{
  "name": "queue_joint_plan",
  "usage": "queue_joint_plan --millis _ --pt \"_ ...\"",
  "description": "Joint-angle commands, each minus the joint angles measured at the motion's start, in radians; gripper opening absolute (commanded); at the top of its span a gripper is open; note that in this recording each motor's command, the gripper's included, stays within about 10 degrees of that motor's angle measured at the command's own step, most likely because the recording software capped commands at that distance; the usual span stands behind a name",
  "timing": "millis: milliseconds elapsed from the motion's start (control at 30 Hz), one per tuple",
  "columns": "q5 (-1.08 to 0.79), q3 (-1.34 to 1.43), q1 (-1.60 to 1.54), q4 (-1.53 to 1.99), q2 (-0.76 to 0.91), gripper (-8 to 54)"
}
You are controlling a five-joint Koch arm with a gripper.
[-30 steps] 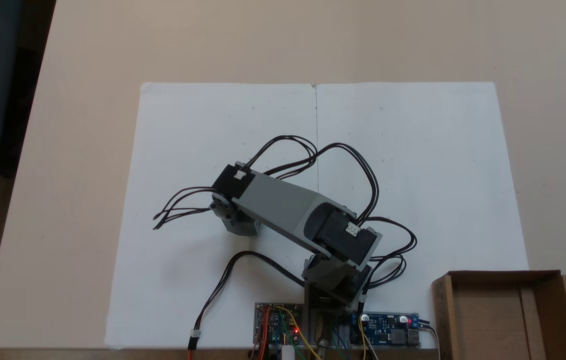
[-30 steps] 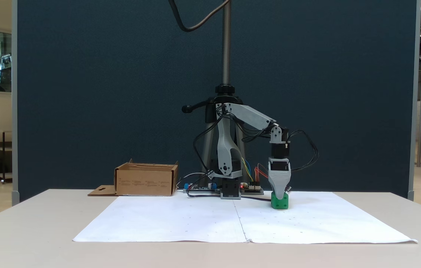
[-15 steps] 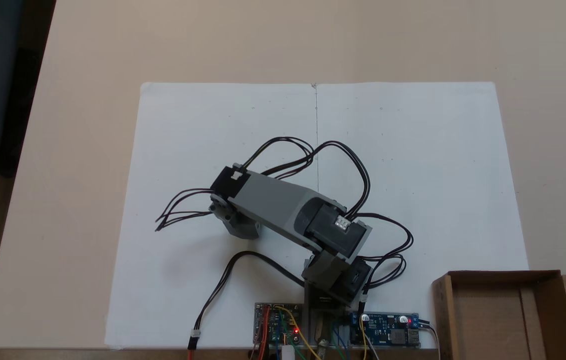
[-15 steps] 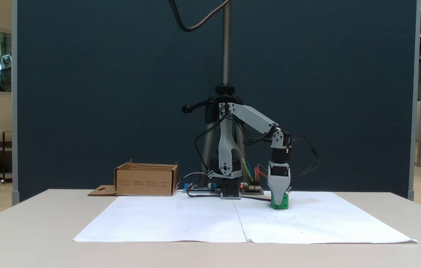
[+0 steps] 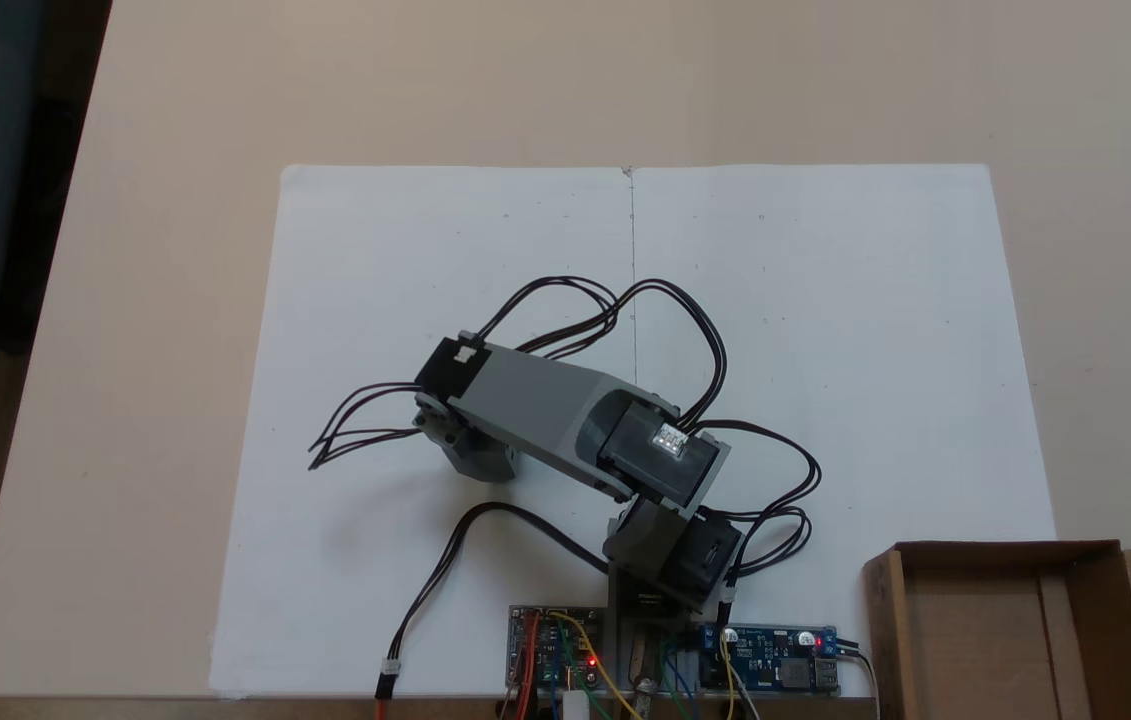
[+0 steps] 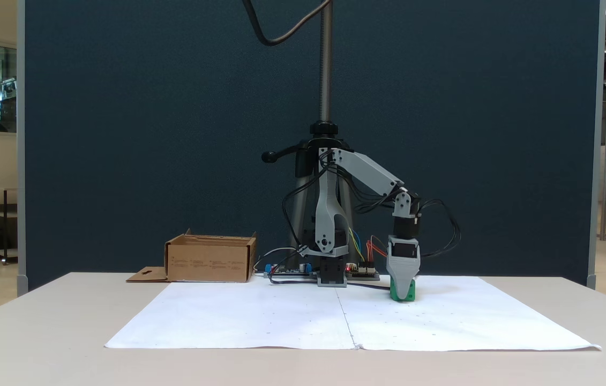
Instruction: Grasp a green dice and put it in the bin.
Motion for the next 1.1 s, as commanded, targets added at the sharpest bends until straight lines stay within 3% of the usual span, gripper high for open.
queue_joint_plan --millis 0,667,867,1033,1067 --pt "0.058 -0.009 -0.003 -0.034 -0.002 39.6" --pt "0.026 0.049 0.005 -0.081 -0.021 38.8" --pt "0.021 0.067 0.006 -0.084 -0.017 26.8" --pt "0.021 0.083 0.021 -0.084 -0.008 12.0" --pt "0.021 0.084 0.025 -0.084 -0.006 12.0"
